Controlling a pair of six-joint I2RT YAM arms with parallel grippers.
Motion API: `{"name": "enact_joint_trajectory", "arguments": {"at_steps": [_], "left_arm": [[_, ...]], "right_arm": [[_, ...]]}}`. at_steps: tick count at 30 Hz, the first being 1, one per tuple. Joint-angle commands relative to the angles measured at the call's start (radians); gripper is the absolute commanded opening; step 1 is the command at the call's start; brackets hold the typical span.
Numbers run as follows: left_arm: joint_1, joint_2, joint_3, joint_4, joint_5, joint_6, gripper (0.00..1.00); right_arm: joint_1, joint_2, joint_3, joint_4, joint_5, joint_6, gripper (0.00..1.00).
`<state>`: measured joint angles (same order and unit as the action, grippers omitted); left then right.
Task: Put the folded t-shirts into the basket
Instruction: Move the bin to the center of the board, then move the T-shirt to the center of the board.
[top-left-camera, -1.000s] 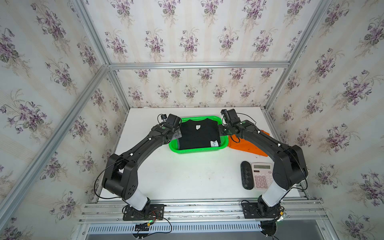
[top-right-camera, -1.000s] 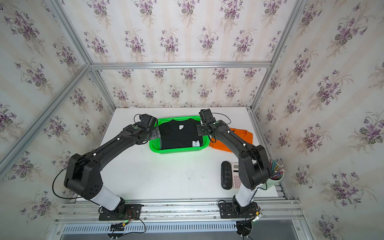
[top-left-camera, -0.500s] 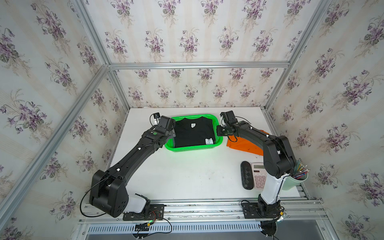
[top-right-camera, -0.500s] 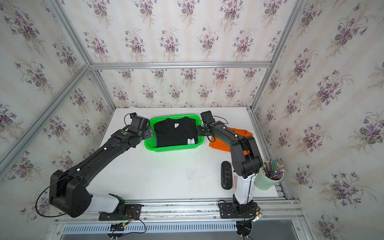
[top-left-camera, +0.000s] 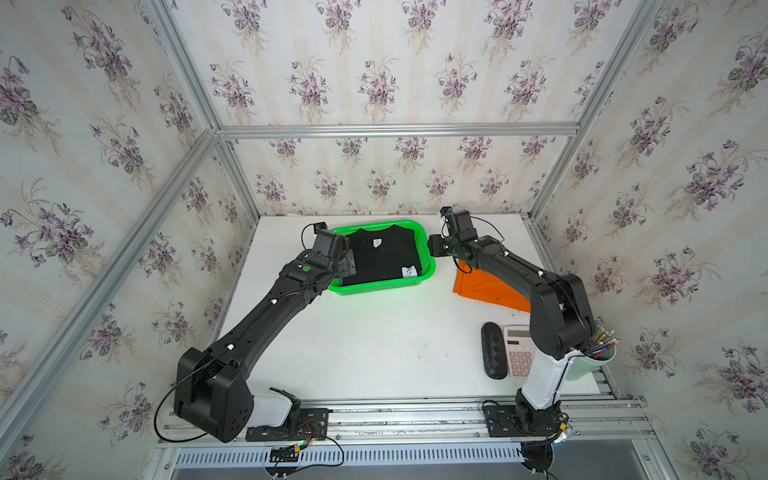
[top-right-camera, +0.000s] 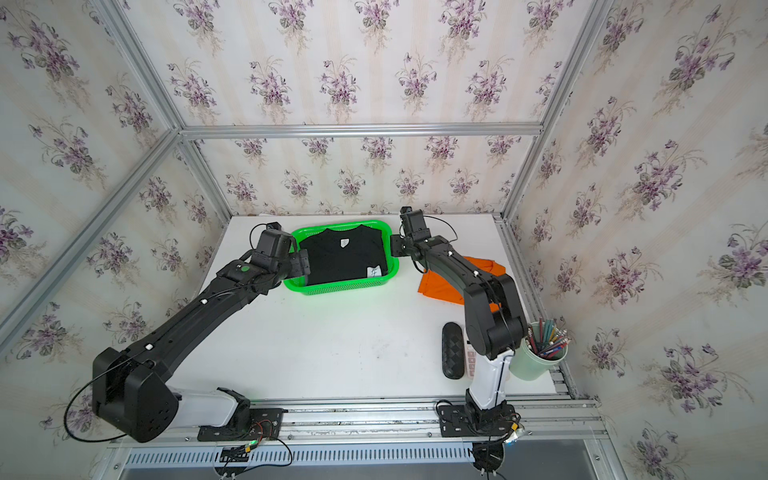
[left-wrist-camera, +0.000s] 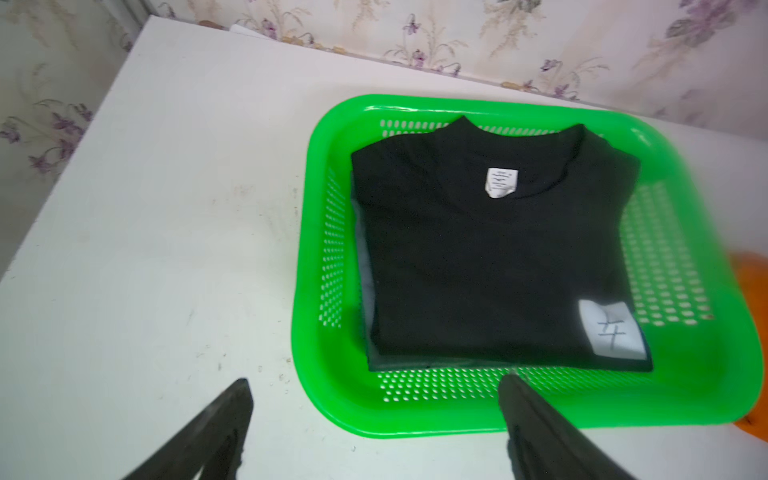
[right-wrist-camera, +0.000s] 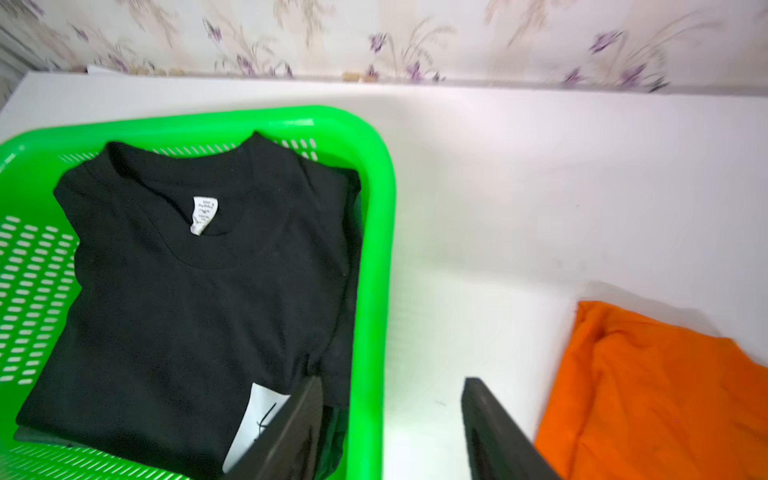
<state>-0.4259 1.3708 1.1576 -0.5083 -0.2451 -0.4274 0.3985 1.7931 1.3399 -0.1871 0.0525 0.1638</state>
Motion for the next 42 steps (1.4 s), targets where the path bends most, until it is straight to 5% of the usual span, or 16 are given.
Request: {"name": "enact_joint_trajectory", "arguments": {"at_steps": [1, 6, 8, 10, 15, 21, 30, 38, 42], "left_arm": [[-0.008, -0.02, -0.031, 0.112, 0.137, 0.047, 0.94], [-0.06, -0.036, -0.038, 0.189, 0.197, 0.138, 0.94], [-0.088, -0.035, -0.034, 0.203, 0.199, 0.195, 0.94], [-0.114, -0.036, -0.033, 0.214, 0.196, 0.242, 0.94], [-0.122, -0.046, -0.054, 0.233, 0.149, 0.242, 0.94], [-0.122, -0.069, -0.078, 0.215, 0.049, 0.234, 0.94], [-0.122, -0.074, -0.089, 0.2, -0.041, 0.209, 0.94], [-0.12, -0.07, -0.083, 0.174, -0.062, 0.163, 0.94], [-0.122, -0.076, -0.085, 0.134, 0.135, 0.158, 0.93]], "right_arm": [[-0.025, -0.113, -0.146, 0.172, 0.159, -0.036, 0.97], [-0.05, -0.216, -0.332, 0.221, 0.372, 0.007, 1.0], [-0.056, -0.211, -0.353, 0.14, 0.467, 0.186, 1.0], [-0.09, -0.166, -0.319, 0.057, 0.339, 0.225, 1.0], [-0.1, -0.059, -0.249, -0.026, 0.278, 0.262, 0.89], [-0.162, 0.009, -0.244, -0.009, 0.086, 0.301, 0.53], [-0.17, 0.079, -0.275, -0.023, -0.049, 0.257, 0.19], [-0.13, -0.062, -0.435, -0.071, -0.165, 0.241, 0.12], [-0.05, -0.17, -0.524, -0.111, -0.209, 0.245, 0.13]]}}
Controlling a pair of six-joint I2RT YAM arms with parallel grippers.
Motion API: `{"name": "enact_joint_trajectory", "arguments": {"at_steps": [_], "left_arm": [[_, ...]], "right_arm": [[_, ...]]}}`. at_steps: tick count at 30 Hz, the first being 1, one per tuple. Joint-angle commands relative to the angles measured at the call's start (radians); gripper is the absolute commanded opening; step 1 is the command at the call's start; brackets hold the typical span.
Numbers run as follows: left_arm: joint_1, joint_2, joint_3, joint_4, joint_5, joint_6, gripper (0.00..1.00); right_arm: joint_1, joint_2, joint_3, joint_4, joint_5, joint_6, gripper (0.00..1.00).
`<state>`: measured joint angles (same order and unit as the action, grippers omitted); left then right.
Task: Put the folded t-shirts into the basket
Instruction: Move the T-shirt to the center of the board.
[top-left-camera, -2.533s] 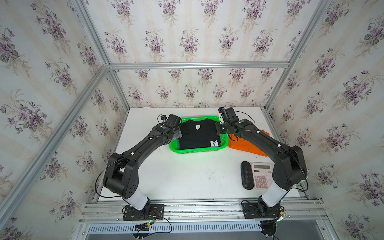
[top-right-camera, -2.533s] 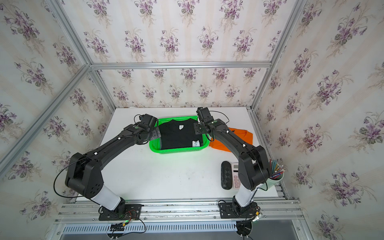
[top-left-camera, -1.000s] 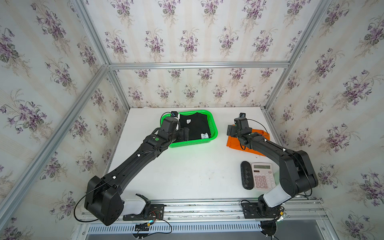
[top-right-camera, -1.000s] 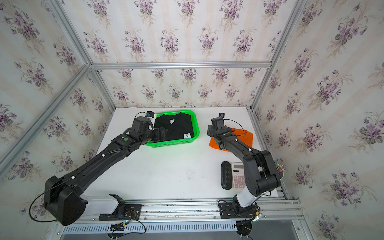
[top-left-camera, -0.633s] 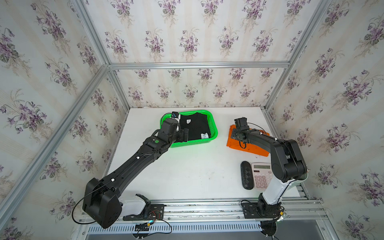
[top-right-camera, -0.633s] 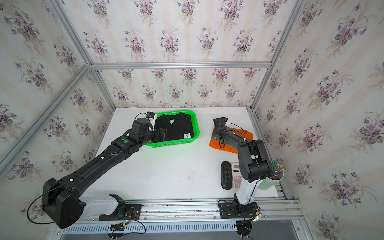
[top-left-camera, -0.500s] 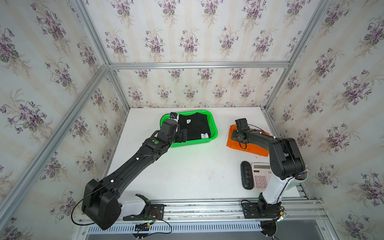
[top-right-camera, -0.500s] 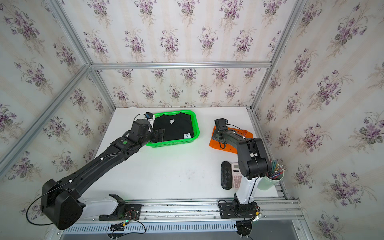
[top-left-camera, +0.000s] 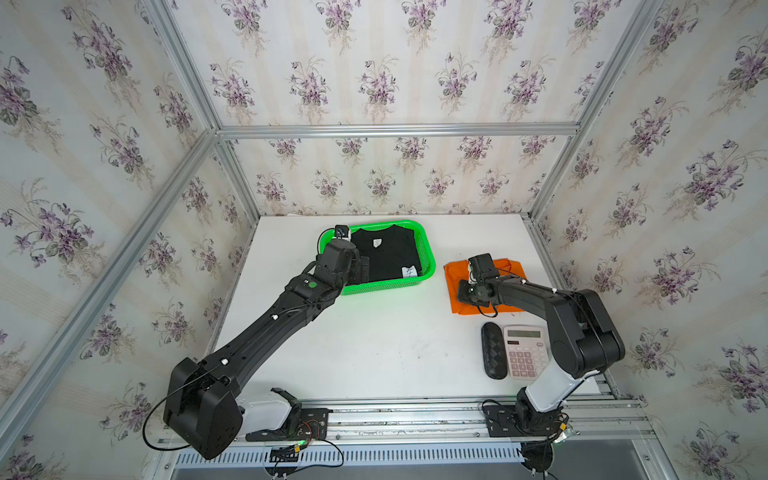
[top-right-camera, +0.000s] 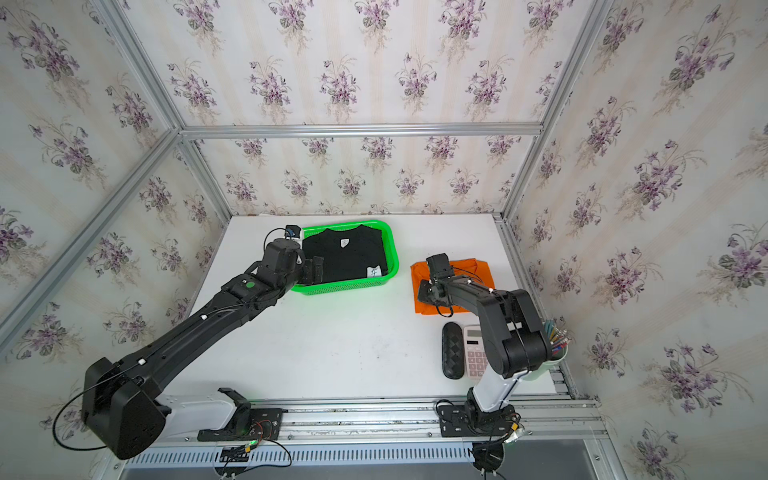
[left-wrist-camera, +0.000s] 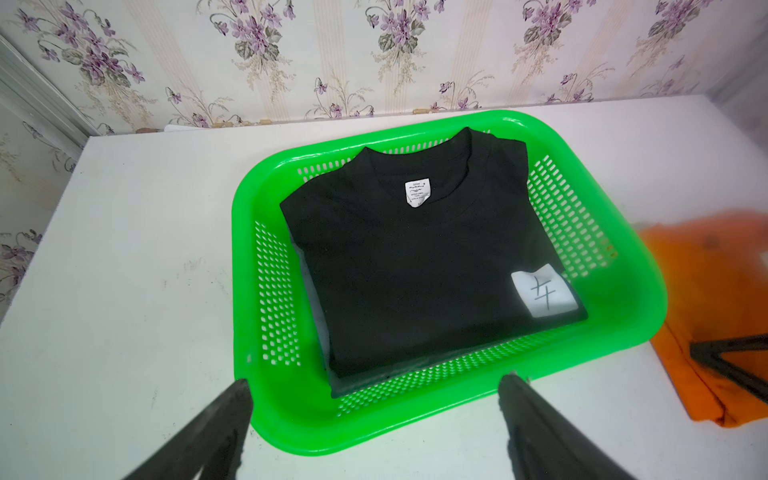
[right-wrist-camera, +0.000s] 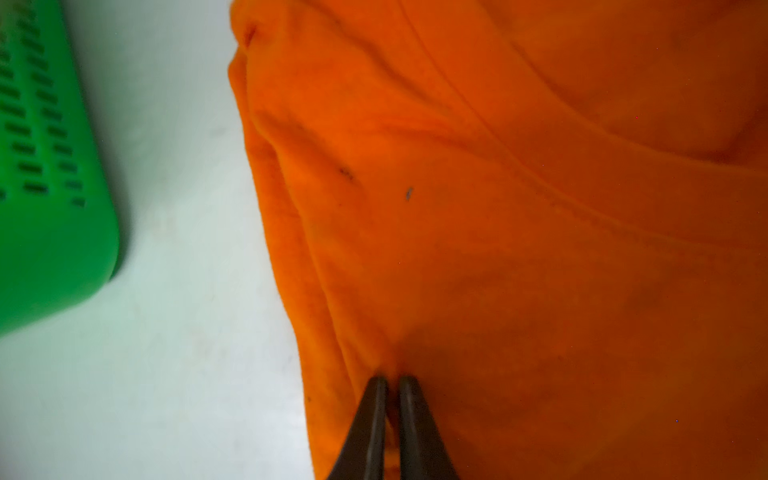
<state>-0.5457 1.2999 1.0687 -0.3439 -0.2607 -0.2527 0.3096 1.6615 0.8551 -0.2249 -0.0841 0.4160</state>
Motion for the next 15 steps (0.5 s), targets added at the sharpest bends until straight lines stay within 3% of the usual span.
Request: {"name": "enact_joint_trajectory", "arguments": {"at_steps": [1, 6, 15], "left_arm": [[-0.005, -0.013, -0.014, -0.026, 0.229, -0.019, 0.93], [-0.028, -0.072, -0.141, -0.008, 0.38, -0.103, 0.9], [-0.083, -0.075, -0.261, -0.042, 0.417, -0.127, 0.86]], "right_arm": [[0.065, -0.059, -0.061, -0.079, -0.083, -0.002, 0.13], [0.207, -0.155, -0.187, -0.057, -0.181, 0.043, 0.13], [0.514, -0.196, -0.2, -0.033, -0.295, 0.051, 0.16]]}}
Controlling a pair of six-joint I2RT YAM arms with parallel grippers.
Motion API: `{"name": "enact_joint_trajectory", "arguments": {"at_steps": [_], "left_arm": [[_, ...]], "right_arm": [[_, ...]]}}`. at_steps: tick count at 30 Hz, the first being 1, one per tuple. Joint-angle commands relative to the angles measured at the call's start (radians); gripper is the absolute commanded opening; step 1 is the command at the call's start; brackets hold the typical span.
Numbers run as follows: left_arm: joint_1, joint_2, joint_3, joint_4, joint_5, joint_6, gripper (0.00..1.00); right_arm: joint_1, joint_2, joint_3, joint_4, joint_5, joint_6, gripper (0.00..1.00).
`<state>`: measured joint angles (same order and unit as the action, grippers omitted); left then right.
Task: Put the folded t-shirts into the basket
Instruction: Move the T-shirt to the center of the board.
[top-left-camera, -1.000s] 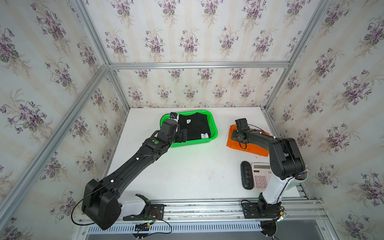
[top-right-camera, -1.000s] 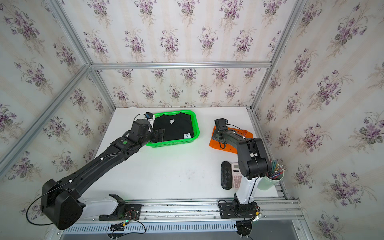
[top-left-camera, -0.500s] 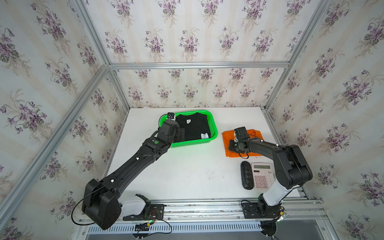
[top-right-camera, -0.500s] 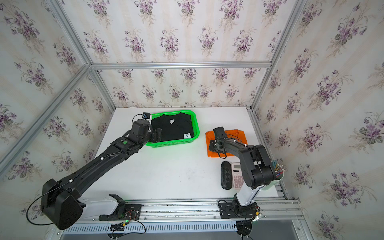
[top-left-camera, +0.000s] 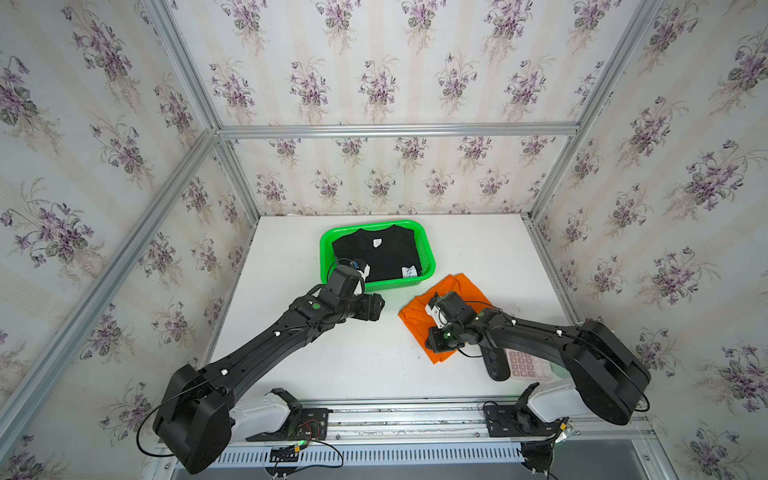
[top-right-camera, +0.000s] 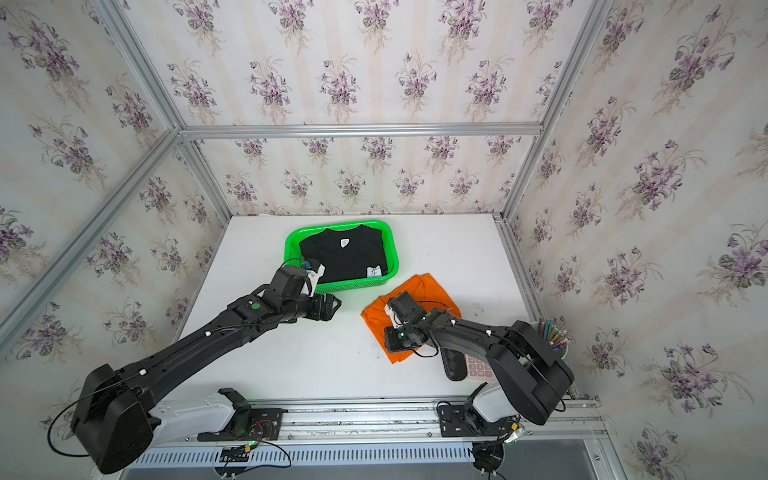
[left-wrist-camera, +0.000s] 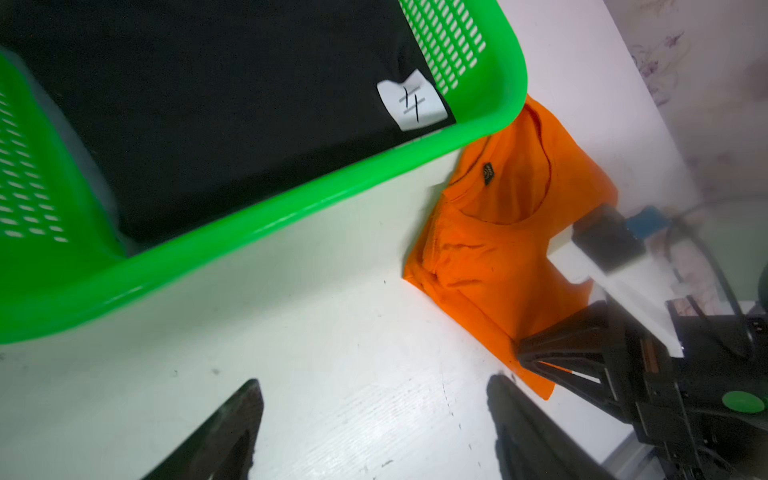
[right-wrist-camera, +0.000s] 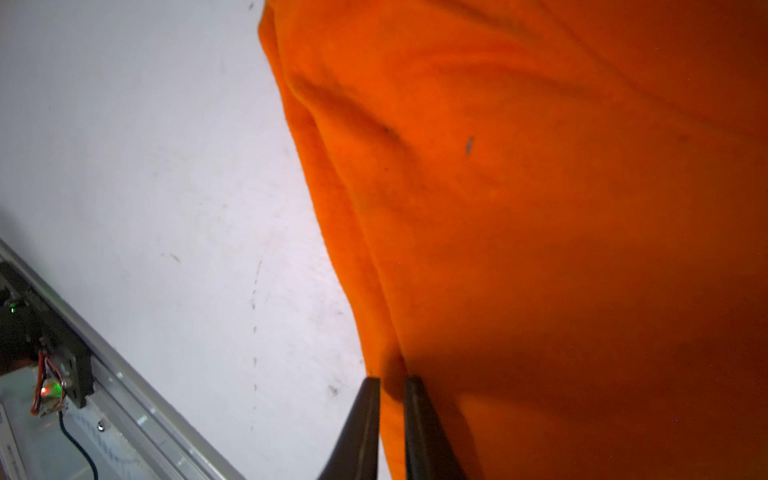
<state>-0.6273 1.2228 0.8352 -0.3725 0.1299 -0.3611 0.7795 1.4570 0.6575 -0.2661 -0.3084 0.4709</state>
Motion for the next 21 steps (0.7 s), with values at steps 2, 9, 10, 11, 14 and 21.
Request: {"name": "enact_joint_trajectory", "arguments": {"at_steps": [2, 9, 10, 11, 14, 21], "left_arm": [[-0.002, 0.006, -0.058, -0.012, 0.029, -0.033, 0.86], [-0.002, 0.004, -0.101, -0.03, -0.011, -0.13, 0.86], [-0.002, 0.004, -0.104, -0.025, -0.014, -0.138, 0.86], [-0.002, 0.005, -0.105, -0.019, -0.017, -0.144, 0.86], [-0.002, 0.014, -0.099, 0.0, -0.02, -0.162, 0.86], [-0.001, 0.067, -0.099, 0.053, -0.07, -0.222, 0.87]], "right_arm": [[0.089, 0.026, -0.004, 0.037, -0.114, -0.023, 0.16], [0.17, -0.092, 0.049, 0.012, 0.016, -0.113, 0.21], [0.167, -0.12, 0.053, 0.003, 0.109, -0.105, 0.21], [0.167, -0.143, 0.059, -0.006, 0.206, -0.1, 0.22], [0.158, -0.156, 0.068, -0.034, 0.441, -0.095, 0.24], [0.093, 0.029, 0.102, -0.085, 0.54, -0.06, 0.23]]}}
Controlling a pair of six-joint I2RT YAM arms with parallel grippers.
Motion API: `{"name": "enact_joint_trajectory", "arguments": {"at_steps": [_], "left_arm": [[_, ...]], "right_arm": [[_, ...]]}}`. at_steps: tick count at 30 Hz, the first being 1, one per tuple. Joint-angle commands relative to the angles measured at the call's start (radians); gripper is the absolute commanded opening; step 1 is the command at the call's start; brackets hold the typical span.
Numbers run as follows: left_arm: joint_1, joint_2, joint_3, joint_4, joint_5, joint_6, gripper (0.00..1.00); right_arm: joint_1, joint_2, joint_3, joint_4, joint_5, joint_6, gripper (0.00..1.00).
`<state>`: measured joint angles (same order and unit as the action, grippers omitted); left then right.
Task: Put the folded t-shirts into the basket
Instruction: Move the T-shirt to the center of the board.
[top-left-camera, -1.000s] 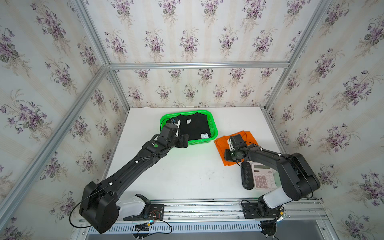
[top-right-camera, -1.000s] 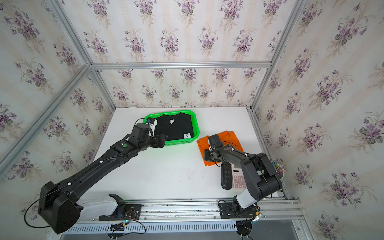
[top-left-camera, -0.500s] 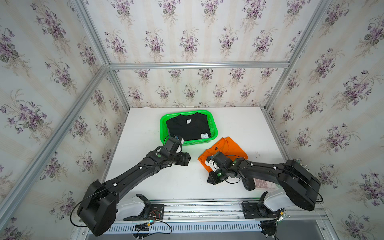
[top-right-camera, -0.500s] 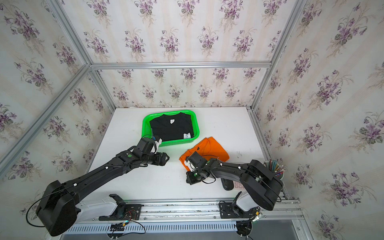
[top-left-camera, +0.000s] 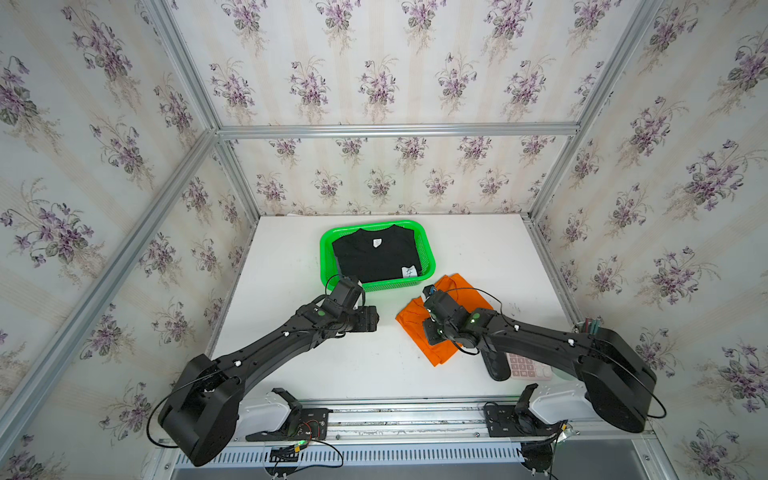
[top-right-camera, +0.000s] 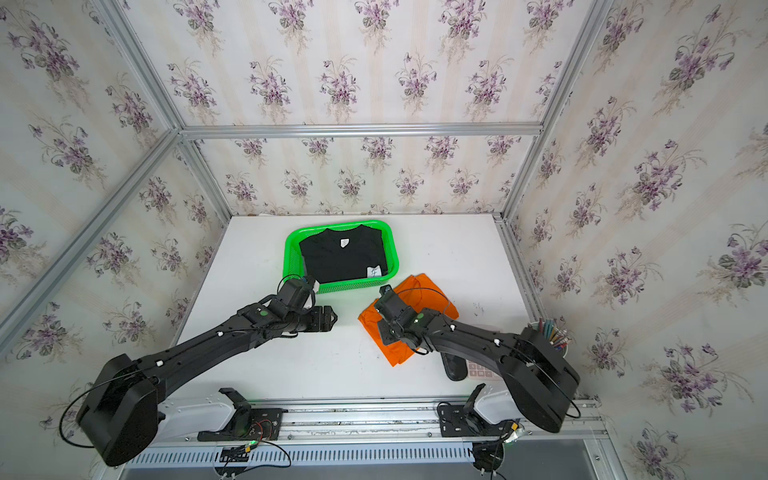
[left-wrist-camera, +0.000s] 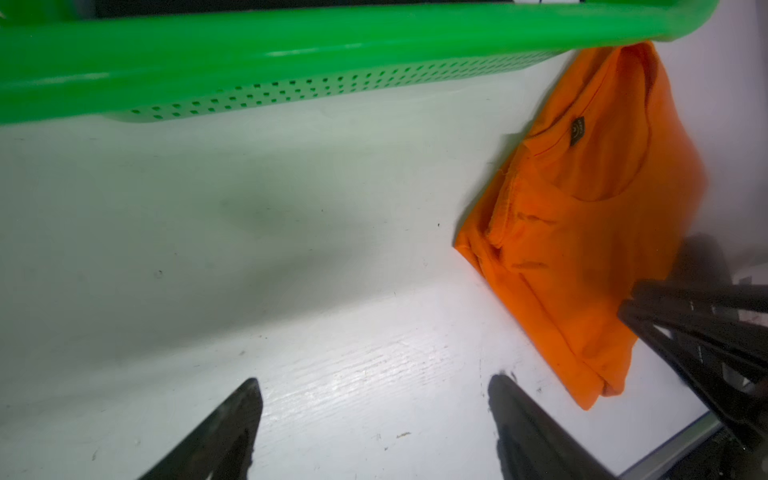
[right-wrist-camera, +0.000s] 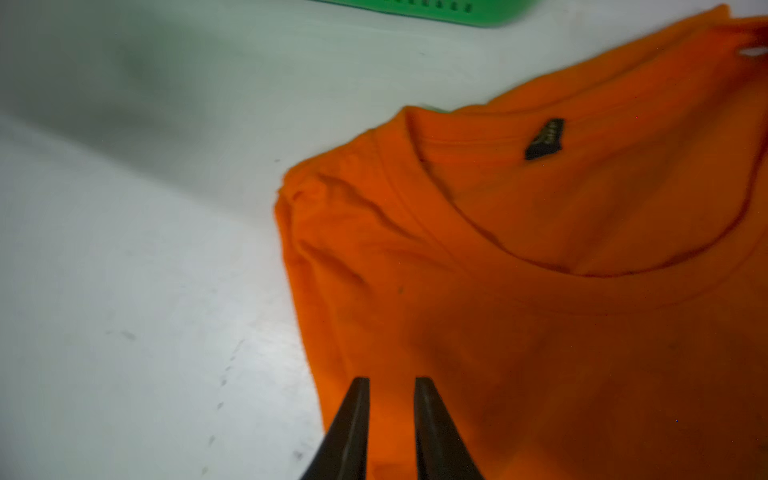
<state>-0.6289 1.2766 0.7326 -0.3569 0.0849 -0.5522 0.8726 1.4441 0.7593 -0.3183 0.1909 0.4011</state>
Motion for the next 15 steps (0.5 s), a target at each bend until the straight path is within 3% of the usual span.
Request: {"name": "enact_joint_trajectory", "arguments": {"at_steps": [1, 8, 15], "left_arm": [[0.0, 0.019, 0.004, 0.036, -0.027, -0.033, 0.87], [0.0, 0.017, -0.01, 0.056, -0.022, -0.029, 0.87], [0.0, -0.012, -0.018, -0.01, 0.065, 0.004, 0.86]], "right_arm": [[0.0, 0.067, -0.008, -0.021, -0.002, 0.005, 0.23], [0.049, 0.175, -0.016, -0.015, -0.304, -0.1, 0.18], [0.075, 0.118, -0.012, 0.003, -0.56, -0.159, 0.18]]}}
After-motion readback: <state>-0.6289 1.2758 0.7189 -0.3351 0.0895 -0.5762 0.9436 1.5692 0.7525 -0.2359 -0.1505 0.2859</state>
